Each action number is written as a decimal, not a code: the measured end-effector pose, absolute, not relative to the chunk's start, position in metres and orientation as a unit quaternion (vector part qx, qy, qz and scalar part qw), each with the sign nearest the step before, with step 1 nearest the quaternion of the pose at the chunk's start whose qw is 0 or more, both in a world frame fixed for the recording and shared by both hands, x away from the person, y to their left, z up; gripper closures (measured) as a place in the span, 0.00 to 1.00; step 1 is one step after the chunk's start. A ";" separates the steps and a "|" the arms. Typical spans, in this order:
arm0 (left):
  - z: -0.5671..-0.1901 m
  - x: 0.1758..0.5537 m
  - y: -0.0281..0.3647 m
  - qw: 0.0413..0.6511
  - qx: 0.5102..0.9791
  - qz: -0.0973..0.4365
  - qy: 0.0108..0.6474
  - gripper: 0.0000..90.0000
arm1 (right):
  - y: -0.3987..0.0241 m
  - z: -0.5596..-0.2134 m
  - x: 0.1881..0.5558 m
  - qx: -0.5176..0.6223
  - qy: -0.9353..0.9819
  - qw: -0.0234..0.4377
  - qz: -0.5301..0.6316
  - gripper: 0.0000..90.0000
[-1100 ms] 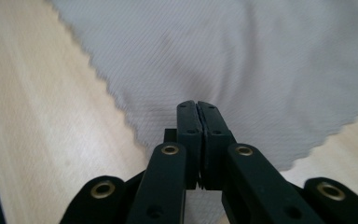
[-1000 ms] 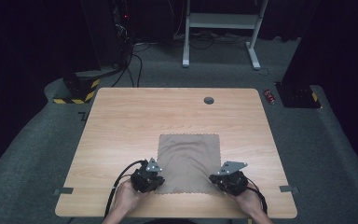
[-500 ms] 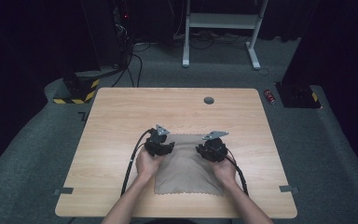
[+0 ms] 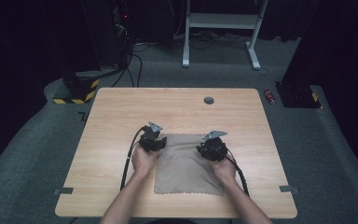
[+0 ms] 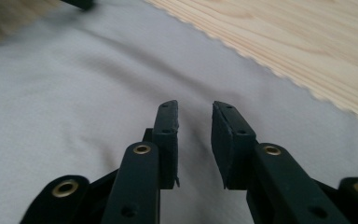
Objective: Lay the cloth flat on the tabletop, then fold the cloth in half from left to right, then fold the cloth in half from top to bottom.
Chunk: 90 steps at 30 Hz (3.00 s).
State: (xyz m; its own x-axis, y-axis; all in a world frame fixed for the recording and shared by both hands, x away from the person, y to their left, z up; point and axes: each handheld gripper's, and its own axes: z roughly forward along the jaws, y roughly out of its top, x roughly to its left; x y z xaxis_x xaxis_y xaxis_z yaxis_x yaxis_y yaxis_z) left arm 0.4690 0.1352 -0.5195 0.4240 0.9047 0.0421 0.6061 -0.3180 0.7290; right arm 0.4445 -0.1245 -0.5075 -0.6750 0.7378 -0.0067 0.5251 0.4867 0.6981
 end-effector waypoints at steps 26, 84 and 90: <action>-0.515 0.492 0.140 0.289 0.788 0.242 0.486 0.57 | -0.073 -0.508 0.451 0.360 0.850 0.139 0.358 0.69; -0.513 0.499 0.139 0.325 0.808 0.171 0.461 0.99 | 0.002 -0.519 0.303 0.154 0.912 0.125 0.359 0.99; -0.506 0.504 0.143 0.335 0.801 0.157 0.470 0.99 | -0.002 -0.509 0.303 0.158 0.904 0.124 0.376 1.00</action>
